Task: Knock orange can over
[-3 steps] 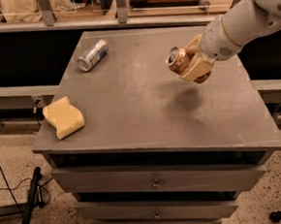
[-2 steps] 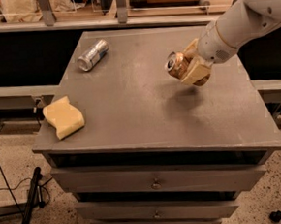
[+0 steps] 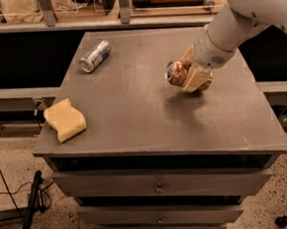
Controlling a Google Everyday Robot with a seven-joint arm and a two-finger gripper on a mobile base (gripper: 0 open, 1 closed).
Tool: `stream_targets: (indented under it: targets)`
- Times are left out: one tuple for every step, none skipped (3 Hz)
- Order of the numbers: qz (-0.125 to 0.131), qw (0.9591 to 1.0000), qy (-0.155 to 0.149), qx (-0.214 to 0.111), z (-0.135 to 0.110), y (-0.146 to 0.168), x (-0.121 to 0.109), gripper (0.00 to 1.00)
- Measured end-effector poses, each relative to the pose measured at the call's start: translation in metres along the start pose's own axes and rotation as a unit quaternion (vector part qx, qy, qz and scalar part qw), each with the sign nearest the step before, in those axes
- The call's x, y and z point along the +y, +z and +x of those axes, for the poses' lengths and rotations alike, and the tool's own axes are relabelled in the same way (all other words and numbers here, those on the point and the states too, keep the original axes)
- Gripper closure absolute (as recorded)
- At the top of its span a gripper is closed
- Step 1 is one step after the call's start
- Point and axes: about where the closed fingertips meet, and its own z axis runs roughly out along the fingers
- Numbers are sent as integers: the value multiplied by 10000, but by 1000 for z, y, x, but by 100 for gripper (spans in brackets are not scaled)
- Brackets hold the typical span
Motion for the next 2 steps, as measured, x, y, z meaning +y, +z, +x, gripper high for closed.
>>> stream_targets:
  targets:
    - [-86,9997,-92,232,0,2,3,49]
    - [-180,9991,-109,362,-2,1,2,34]
